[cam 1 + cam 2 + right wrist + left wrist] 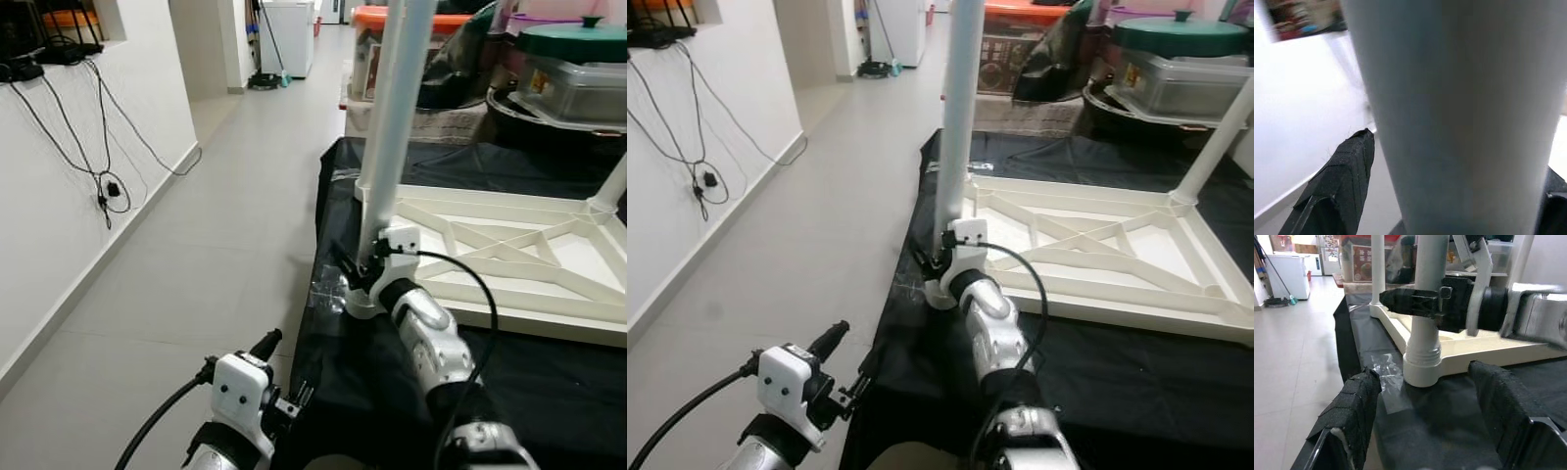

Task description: Building children table

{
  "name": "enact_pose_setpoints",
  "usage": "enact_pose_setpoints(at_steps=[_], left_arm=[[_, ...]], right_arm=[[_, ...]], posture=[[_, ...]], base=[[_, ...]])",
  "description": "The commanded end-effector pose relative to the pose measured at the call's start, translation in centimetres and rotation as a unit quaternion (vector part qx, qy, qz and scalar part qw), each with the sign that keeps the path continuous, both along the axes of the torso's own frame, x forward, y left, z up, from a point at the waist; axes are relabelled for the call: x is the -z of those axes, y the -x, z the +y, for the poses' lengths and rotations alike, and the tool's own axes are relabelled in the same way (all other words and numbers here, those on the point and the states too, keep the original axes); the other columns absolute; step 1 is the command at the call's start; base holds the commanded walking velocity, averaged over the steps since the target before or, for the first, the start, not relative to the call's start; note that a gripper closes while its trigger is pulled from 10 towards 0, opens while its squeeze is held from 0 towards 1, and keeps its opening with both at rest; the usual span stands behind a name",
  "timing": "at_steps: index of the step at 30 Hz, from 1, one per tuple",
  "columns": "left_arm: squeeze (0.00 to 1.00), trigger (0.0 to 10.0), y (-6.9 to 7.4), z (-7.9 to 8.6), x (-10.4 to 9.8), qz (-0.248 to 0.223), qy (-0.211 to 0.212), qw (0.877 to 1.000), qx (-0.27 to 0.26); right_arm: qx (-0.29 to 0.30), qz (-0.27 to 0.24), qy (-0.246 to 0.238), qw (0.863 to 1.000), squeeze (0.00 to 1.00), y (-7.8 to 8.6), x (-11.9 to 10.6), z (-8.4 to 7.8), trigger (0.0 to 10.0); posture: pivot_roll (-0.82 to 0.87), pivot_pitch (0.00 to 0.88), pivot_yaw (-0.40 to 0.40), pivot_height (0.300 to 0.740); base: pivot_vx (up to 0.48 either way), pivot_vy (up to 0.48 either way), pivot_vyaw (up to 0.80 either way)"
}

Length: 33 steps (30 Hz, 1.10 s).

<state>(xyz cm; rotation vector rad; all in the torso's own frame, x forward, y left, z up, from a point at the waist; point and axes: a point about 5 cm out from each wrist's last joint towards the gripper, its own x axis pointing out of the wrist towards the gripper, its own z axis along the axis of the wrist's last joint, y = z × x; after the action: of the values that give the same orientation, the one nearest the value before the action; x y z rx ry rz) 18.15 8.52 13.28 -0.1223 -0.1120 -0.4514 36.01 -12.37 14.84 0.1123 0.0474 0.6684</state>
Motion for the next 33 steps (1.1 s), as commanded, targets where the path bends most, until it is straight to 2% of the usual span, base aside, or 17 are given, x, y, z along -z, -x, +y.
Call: enact_pose_setpoints(at_steps=[1,3,5,7,8,11,17,18,21,22,25,27,28,30,31,32,33], left_arm=[[0.0,10.0,0.1,0.0,-0.1,-0.006,-0.002,1.0,0.003],[0.0,10.0,0.1,0.0,-0.1,-0.006,-0.002,1.0,0.003],[0.0,10.0,0.2,-0.1,0.0,-0.006,-0.001,1.0,0.005],[0.0,10.0,0.2,-0.1,0.0,-0.006,-0.001,1.0,0.005],[0.0,10.0,0.2,-0.1,0.1,-0.005,-0.002,1.0,0.005],[0.0,10.0,0.2,-0.2,0.2,-0.004,-0.001,1.0,0.006],[0.0,10.0,0.3,-0.2,0.2,-0.002,-0.001,1.0,0.007],[0.0,10.0,0.3,-0.1,0.3,-0.002,0.0,1.0,0.007],[0.0,10.0,0.3,-0.1,0.3,-0.002,0.0,1.0,0.008],[0.0,10.0,0.2,-0.1,0.3,-0.001,0.0,1.0,0.006],[0.0,10.0,0.2,-0.1,0.4,0.0,0.0,1.0,0.005],[0.0,10.0,0.2,0.1,0.6,0.004,0.0,1.0,0.001],[0.0,10.0,0.2,0.1,0.6,0.004,0.0,1.0,0.001],[0.0,10.0,0.2,0.2,0.7,0.005,-0.001,1.0,0.0],[0.0,10.0,0.2,0.2,0.7,0.005,-0.001,1.0,0.0],[0.0,10.0,0.2,0.2,0.7,0.005,-0.001,1.0,0.0],[0.0,10.0,0.2,0.3,0.7,0.006,-0.001,1.0,-0.001]], right_arm=[[-0.108,0.042,-0.003,0.993,0.0,0.5,0.8,1.6,10.0],[-0.108,0.042,-0.003,0.993,0.0,0.5,0.8,1.6,10.0],[-0.215,0.067,0.023,0.974,0.0,0.6,0.7,1.3,10.0],[-0.215,0.067,0.023,0.974,0.0,0.6,0.7,1.3,10.0],[-0.265,0.075,0.038,0.96,0.0,0.8,0.7,1.4,10.0],[-0.311,0.071,0.058,0.946,0.0,0.8,0.5,2.0,10.0],[-0.34,0.065,0.043,0.937,0.0,0.9,0.1,2.9,10.0],[-0.357,0.063,0.033,0.931,0.0,1.0,0.0,3.2,0.0],[-0.364,0.058,0.034,0.929,0.0,1.1,0.0,3.4,0.0],[-0.33,0.048,0.042,0.942,0.0,0.9,0.2,3.6,0.0],[-0.292,0.051,0.052,0.954,0.0,0.6,0.5,3.7,0.0],[-0.154,0.048,0.101,0.982,0.0,-0.2,1.6,3.2,0.0],[-0.154,0.048,0.101,0.982,0.0,-0.2,1.6,3.2,0.0],[-0.031,0.047,0.125,0.991,0.0,-1.0,2.1,2.0,0.0],[0.013,0.047,0.132,0.99,0.0,-1.2,2.2,1.4,0.0],[0.013,0.047,0.132,0.99,0.0,-1.2,2.2,1.4,0.0],[0.093,0.053,0.134,0.985,0.0,-1.6,2.2,0.2,0.0]], posture=[[0.05,0.0,-0.031,0.74],[0.05,0.0,-0.031,0.74],[0.06,0.0,-0.033,0.74],[0.06,0.0,-0.033,0.74],[0.06,0.0,-0.033,0.74],[0.07,0.0,-0.035,0.74],[0.07,0.0,-0.029,0.74],[0.07,0.0,-0.029,0.74],[0.07,0.0,-0.029,0.74],[0.07,0.0,-0.029,0.74],[0.07,0.0,-0.031,0.74],[0.05,0.0,-0.025,0.74],[0.05,0.0,-0.025,0.74],[0.05,0.0,-0.022,0.74],[0.05,0.0,-0.024,0.74],[0.05,0.0,-0.024,0.74],[0.05,0.0,-0.021,0.74]], base=[[0.0,0.0,0.0],[0.0,0.0,0.0],[0.0,0.0,0.0],[0.0,0.0,0.0],[0.0,0.0,0.0],[0.0,0.0,0.0],[0.0,0.0,0.0],[0.0,0.0,0.0],[0.0,0.0,0.0],[0.0,0.0,0.0],[0.0,0.0,0.0],[0.0,0.0,0.0],[0.0,0.0,0.0],[0.0,0.0,0.0],[0.0,0.0,0.0],[0.0,0.0,0.0],[0.0,0.0,0.0]])
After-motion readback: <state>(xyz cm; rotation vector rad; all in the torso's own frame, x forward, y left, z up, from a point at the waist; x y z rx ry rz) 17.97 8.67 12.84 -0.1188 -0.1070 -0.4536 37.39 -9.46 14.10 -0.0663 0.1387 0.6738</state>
